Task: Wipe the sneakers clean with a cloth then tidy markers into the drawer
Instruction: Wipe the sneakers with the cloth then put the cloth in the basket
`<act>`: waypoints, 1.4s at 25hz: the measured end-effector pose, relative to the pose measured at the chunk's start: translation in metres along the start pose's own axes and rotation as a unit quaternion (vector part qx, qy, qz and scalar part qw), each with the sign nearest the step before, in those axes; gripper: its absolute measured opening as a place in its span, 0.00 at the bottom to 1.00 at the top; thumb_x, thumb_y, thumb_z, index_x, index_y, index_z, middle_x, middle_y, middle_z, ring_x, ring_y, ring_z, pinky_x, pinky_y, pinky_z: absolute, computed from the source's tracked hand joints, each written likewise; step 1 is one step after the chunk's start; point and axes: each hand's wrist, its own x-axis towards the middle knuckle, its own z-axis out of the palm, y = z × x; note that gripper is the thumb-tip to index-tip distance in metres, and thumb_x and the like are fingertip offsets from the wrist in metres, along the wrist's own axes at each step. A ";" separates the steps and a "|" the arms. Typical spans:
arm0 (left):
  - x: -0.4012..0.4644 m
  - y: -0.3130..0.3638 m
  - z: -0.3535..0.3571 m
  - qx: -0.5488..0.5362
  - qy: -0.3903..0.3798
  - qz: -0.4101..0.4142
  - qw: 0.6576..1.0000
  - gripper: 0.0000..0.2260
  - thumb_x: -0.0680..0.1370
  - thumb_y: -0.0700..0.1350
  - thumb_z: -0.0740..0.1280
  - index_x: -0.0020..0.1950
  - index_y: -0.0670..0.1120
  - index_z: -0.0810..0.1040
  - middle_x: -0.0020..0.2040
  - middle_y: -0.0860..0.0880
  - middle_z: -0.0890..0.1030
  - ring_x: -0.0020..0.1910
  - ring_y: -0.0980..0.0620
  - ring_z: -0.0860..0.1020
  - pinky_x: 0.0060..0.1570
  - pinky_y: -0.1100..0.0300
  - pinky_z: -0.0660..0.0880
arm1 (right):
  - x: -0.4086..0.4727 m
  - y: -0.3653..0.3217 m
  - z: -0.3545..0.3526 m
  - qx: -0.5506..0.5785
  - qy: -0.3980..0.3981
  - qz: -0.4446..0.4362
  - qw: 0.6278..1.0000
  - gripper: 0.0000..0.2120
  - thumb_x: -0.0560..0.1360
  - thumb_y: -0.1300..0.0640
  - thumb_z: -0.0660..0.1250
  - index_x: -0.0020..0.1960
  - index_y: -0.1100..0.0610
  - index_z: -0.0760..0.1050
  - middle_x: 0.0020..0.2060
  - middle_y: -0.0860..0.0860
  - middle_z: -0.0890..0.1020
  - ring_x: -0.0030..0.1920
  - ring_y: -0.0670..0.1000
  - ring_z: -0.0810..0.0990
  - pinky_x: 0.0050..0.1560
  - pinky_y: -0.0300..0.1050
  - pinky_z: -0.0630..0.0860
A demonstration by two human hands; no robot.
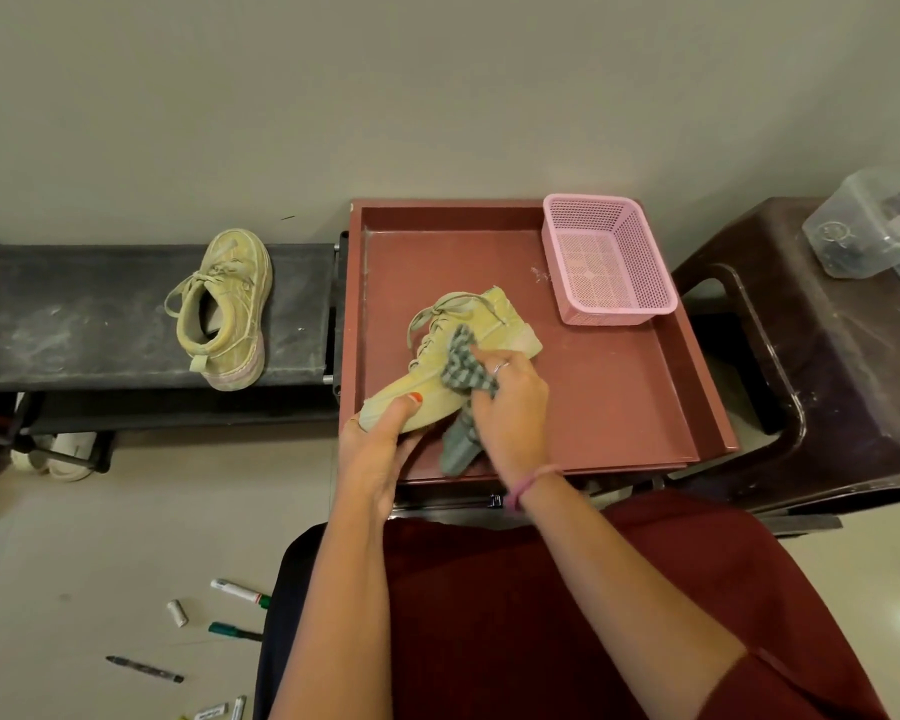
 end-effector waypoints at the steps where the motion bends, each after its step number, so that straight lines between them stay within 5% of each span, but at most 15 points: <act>1: 0.000 0.000 0.001 0.003 -0.002 0.000 1.000 0.10 0.75 0.36 0.69 0.55 0.39 0.79 0.46 0.45 0.85 0.46 0.51 0.84 0.43 0.59 0.81 | -0.019 -0.005 0.001 0.003 -0.010 -0.041 0.999 0.21 0.70 0.71 0.63 0.61 0.58 0.78 0.52 0.52 0.77 0.53 0.50 0.75 0.56 0.31 0.68; 5: 0.000 -0.002 -0.001 0.025 -0.001 -0.004 1.000 0.11 0.74 0.36 0.70 0.56 0.39 0.80 0.48 0.45 0.85 0.49 0.50 0.84 0.49 0.56 0.80 | -0.028 0.022 -0.003 -0.056 -0.006 -0.134 0.989 0.21 0.68 0.71 0.65 0.58 0.60 0.80 0.49 0.55 0.78 0.49 0.54 0.75 0.53 0.31 0.65; 9: 0.001 -0.002 0.001 0.000 -0.003 -0.023 1.000 0.15 0.74 0.34 0.70 0.60 0.36 0.77 0.55 0.41 0.83 0.55 0.47 0.82 0.58 0.48 0.78 | 0.018 0.048 -0.014 -0.060 0.027 -0.022 0.998 0.15 0.70 0.71 0.67 0.56 0.63 0.80 0.47 0.56 0.78 0.49 0.55 0.75 0.50 0.26 0.62; 15: 0.001 -0.001 0.000 0.007 -0.013 -0.031 0.999 0.13 0.74 0.33 0.69 0.58 0.36 0.77 0.54 0.41 0.83 0.54 0.47 0.82 0.56 0.49 0.79 | 0.031 0.056 -0.019 -0.030 0.153 0.065 0.986 0.11 0.71 0.70 0.68 0.52 0.64 0.81 0.47 0.58 0.79 0.47 0.54 0.78 0.48 0.28 0.64; 20: 0.003 -0.001 -0.003 -0.001 -0.024 -0.036 0.999 0.15 0.74 0.34 0.69 0.60 0.36 0.77 0.55 0.41 0.83 0.55 0.46 0.82 0.56 0.49 0.79 | 0.032 0.054 -0.018 -0.119 0.061 0.028 0.991 0.20 0.74 0.72 0.60 0.63 0.59 0.76 0.59 0.58 0.78 0.58 0.58 0.74 0.58 0.37 0.67; 23: 0.003 -0.001 -0.002 -0.006 -0.014 -0.040 0.999 0.14 0.74 0.34 0.70 0.60 0.37 0.77 0.54 0.41 0.83 0.56 0.45 0.82 0.53 0.52 0.81 | 0.003 0.038 -0.008 -0.104 0.013 -0.020 0.994 0.22 0.74 0.71 0.59 0.66 0.58 0.74 0.61 0.57 0.76 0.57 0.53 0.71 0.59 0.25 0.58; 27: 0.000 -0.002 -0.002 -0.006 -0.007 -0.045 0.999 0.14 0.74 0.34 0.70 0.59 0.37 0.77 0.55 0.41 0.83 0.56 0.45 0.81 0.52 0.53 0.81 | -0.009 0.043 -0.006 -0.148 0.006 -0.152 0.977 0.22 0.70 0.73 0.67 0.63 0.62 0.76 0.55 0.61 0.78 0.53 0.62 0.76 0.54 0.49 0.76; 30: 0.001 -0.002 -0.002 0.003 -0.016 -0.043 0.999 0.16 0.74 0.33 0.70 0.61 0.36 0.76 0.55 0.40 0.83 0.55 0.46 0.82 0.56 0.49 0.79 | 0.033 0.051 -0.019 -0.196 -0.011 -0.084 0.977 0.18 0.76 0.67 0.63 0.65 0.61 0.73 0.59 0.60 0.76 0.58 0.59 0.73 0.58 0.52 0.74; 33: 0.000 -0.001 -0.002 0.007 -0.020 -0.039 0.999 0.15 0.74 0.33 0.70 0.60 0.36 0.77 0.54 0.42 0.84 0.54 0.47 0.82 0.58 0.49 0.78 | 0.054 0.040 -0.017 -0.151 0.011 0.002 0.989 0.18 0.79 0.65 0.58 0.68 0.58 0.72 0.64 0.57 0.73 0.57 0.52 0.70 0.62 0.38 0.68; 35: 0.001 -0.001 -0.002 0.008 -0.017 -0.037 0.999 0.13 0.74 0.34 0.70 0.58 0.38 0.78 0.52 0.43 0.84 0.53 0.48 0.83 0.55 0.51 0.79 | 0.031 0.024 -0.005 -0.147 -0.022 -0.049 0.988 0.21 0.75 0.71 0.61 0.67 0.60 0.73 0.65 0.58 0.73 0.59 0.57 0.70 0.65 0.43 0.68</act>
